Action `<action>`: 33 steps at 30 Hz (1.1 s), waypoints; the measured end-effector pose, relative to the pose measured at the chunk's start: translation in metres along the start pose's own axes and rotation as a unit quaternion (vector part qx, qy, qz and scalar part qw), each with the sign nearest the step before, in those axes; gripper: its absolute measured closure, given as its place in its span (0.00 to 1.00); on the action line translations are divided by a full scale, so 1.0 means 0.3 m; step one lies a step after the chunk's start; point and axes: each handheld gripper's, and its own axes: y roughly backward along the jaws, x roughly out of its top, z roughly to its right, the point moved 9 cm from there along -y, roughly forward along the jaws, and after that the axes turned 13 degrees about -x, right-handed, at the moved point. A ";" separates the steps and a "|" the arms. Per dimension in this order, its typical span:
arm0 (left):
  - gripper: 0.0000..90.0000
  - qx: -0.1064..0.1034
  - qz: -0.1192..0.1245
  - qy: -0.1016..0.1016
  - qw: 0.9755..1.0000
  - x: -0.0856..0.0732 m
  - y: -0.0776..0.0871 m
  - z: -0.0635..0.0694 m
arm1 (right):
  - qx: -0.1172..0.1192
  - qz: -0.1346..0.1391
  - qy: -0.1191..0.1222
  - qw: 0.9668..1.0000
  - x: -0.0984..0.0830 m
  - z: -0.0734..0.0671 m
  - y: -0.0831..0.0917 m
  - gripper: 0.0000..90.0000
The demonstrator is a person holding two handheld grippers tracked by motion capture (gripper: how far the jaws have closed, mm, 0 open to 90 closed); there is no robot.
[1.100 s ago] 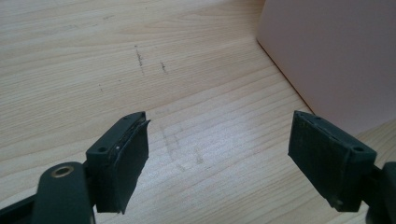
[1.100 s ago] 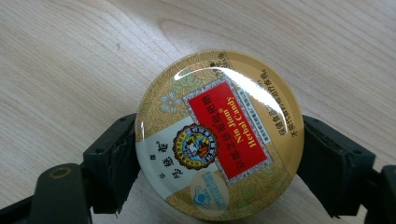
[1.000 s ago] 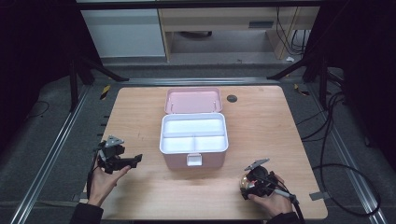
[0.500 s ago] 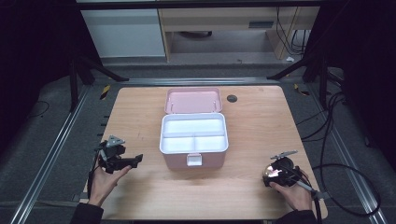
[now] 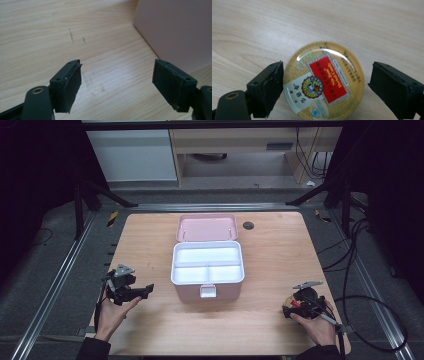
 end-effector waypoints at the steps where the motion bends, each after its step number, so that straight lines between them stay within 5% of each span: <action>1: 0.26 -0.003 0.001 0.001 1.000 0.005 -0.004 0.006 | -0.003 0.010 0.000 1.000 0.011 0.002 0.008 0.14; 4: 0.27 -0.004 -0.002 -0.006 1.000 0.022 -0.014 0.023 | -0.004 0.044 -0.008 0.999 0.055 0.006 0.037 0.15; 10: 0.27 -0.016 0.015 -0.019 1.000 0.094 -0.009 0.061 | 0.002 0.126 -0.015 0.992 0.178 -0.006 0.126 0.18; 12: 0.27 -0.016 0.023 -0.023 0.999 0.122 -0.003 0.067 | 0.014 0.161 -0.006 0.987 0.249 -0.031 0.170 0.20; 13: 0.27 -0.018 0.029 -0.024 0.999 0.138 0.000 0.071 | 0.014 0.161 -0.006 0.987 0.249 -0.031 0.170 0.20; 14: 0.28 -0.019 0.036 -0.025 0.999 0.158 0.005 0.076 | 0.023 0.183 0.003 0.983 0.303 -0.056 0.199 0.21; 18: 0.29 -0.033 0.054 -0.027 0.998 0.212 0.011 0.099 | 0.040 0.205 0.015 0.978 0.369 -0.094 0.230 0.23; 19: 0.29 -0.038 0.059 -0.029 0.997 0.236 0.009 0.114 | 0.056 0.224 0.020 0.973 0.420 -0.127 0.253 0.26; 20: 0.29 -0.038 0.059 -0.029 0.997 0.236 0.009 0.114 | 0.056 0.224 0.020 0.973 0.420 -0.127 0.253 0.26; 21: 0.29 -0.048 0.062 -0.032 0.996 0.256 0.001 0.134 | 0.071 0.236 0.023 0.969 0.461 -0.160 0.266 0.28; 22: 0.30 -0.048 0.062 -0.032 0.996 0.256 0.001 0.134 | 0.071 0.236 0.023 0.969 0.461 -0.160 0.266 0.28; 23: 0.30 -0.056 0.062 -0.039 0.996 0.270 -0.013 0.158 | 0.087 0.248 0.027 0.964 0.499 -0.197 0.275 0.31; 25: 0.32 -0.061 0.061 -0.044 0.995 0.275 -0.026 0.175 | 0.104 0.253 0.030 0.961 0.528 -0.236 0.276 0.33; 33: 0.43 -0.074 0.024 -0.067 0.995 0.256 -0.102 0.242 | 0.118 0.234 0.054 0.964 0.546 -0.329 0.228 0.42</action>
